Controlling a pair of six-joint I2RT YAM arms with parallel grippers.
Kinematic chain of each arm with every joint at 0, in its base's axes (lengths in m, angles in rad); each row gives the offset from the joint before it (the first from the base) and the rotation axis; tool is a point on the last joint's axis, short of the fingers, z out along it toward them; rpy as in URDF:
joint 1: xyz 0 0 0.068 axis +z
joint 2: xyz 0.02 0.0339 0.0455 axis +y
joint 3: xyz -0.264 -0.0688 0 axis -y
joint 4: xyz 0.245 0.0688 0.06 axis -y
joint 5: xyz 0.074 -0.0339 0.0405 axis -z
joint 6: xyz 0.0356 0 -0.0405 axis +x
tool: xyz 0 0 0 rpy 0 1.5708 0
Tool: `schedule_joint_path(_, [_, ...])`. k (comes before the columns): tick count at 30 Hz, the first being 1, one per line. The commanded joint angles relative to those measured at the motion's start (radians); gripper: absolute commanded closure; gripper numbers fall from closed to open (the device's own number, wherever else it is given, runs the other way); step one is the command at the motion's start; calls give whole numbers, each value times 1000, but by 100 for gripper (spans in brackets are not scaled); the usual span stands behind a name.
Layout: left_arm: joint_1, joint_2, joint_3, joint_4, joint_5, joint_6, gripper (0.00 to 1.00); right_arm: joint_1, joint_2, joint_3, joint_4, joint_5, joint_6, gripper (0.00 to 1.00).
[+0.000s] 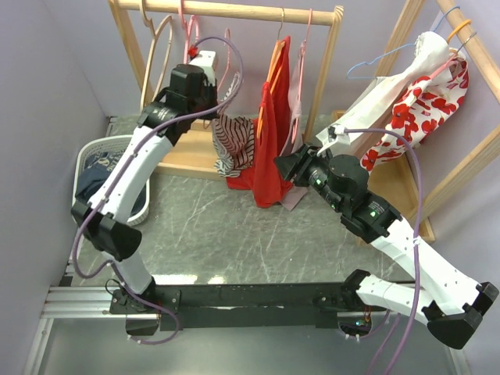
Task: Remove the tank top from the hanger
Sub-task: Pick up the hanger from the clothesline.
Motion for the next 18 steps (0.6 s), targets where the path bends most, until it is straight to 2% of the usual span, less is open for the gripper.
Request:
schedule_joint_path(1, [-1,-174,21,-29,61,-34,99,-7,-20,29,26,5,-58,43])
schedule_joint_path(3, [-3,-223,-14,-50,105,-46,99,-7,-28,30,48,-6,-88,39])
schedule_joint_path(8, [-4,-425,-195,-102,128,-66,99,-7,-12,58,45,-23,-115,38])
schedule_joint_path(18, [-4,-643,-243,-277,169,-43,99,-4,12,83,82,-95,-95,38])
